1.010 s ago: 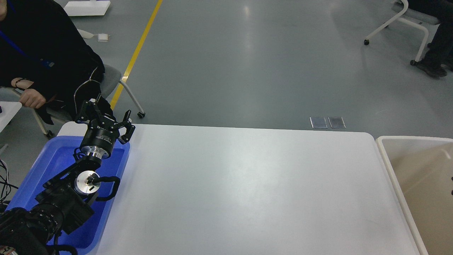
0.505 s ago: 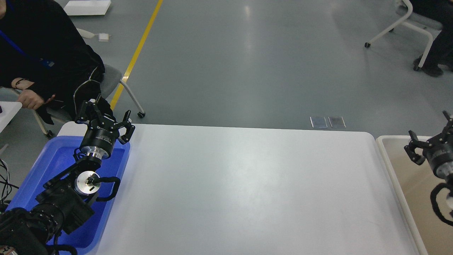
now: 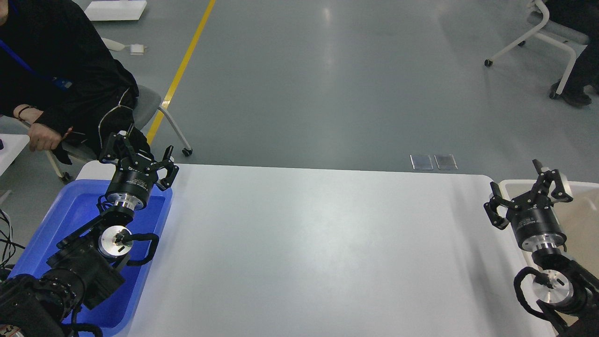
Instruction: Tidy desktop
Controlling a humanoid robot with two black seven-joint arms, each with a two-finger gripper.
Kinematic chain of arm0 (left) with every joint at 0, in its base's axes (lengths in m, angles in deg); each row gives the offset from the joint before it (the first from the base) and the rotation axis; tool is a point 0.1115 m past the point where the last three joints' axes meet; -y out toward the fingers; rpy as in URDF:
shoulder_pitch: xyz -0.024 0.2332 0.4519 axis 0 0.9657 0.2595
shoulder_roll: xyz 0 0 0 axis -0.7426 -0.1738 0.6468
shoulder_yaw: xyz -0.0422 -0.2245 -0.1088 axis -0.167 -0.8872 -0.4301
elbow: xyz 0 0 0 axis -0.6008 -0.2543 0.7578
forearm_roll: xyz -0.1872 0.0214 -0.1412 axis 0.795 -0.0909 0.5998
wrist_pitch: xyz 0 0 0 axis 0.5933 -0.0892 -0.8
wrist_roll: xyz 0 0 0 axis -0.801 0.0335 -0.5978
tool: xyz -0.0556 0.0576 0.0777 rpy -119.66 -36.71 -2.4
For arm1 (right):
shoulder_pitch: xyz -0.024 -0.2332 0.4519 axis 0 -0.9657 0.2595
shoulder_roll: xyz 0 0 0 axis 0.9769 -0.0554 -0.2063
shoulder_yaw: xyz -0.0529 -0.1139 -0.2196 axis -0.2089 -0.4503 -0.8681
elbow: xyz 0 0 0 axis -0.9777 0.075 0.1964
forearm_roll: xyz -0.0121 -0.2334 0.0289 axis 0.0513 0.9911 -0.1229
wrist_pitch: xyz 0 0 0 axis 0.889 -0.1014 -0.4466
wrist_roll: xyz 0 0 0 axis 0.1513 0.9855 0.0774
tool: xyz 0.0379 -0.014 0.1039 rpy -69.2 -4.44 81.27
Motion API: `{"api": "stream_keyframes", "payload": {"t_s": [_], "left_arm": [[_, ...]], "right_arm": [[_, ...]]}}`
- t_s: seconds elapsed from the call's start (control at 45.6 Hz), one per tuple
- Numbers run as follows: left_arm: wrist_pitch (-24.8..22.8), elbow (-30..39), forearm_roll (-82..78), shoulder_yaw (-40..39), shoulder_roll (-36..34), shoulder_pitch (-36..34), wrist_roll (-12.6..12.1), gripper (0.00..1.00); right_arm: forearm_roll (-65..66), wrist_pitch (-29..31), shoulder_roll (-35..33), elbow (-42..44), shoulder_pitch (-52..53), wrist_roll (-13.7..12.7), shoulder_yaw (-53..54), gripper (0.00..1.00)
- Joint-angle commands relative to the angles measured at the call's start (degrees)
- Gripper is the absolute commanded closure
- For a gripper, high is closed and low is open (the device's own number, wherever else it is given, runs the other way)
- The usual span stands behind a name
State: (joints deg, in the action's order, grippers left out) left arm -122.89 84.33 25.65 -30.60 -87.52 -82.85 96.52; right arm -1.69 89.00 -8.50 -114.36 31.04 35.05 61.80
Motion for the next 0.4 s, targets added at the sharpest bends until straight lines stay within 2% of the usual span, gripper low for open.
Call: {"api": "stream_keyframes", "payload": {"t_s": [0.0,0.373], "left_arm": [[0.0,0.0,0.0,0.0,0.0,0.0,-0.1,0.00],[0.0,0.0,0.0,0.0,0.0,0.0,0.0,0.00]], "right_arm": [[3.4,0.1,1.7,-0.8,1.4,0.6,-0.4,0.00],[6.8,-0.5,3.8,0.7,4.7,0.5,-3.1,0.00]]}}
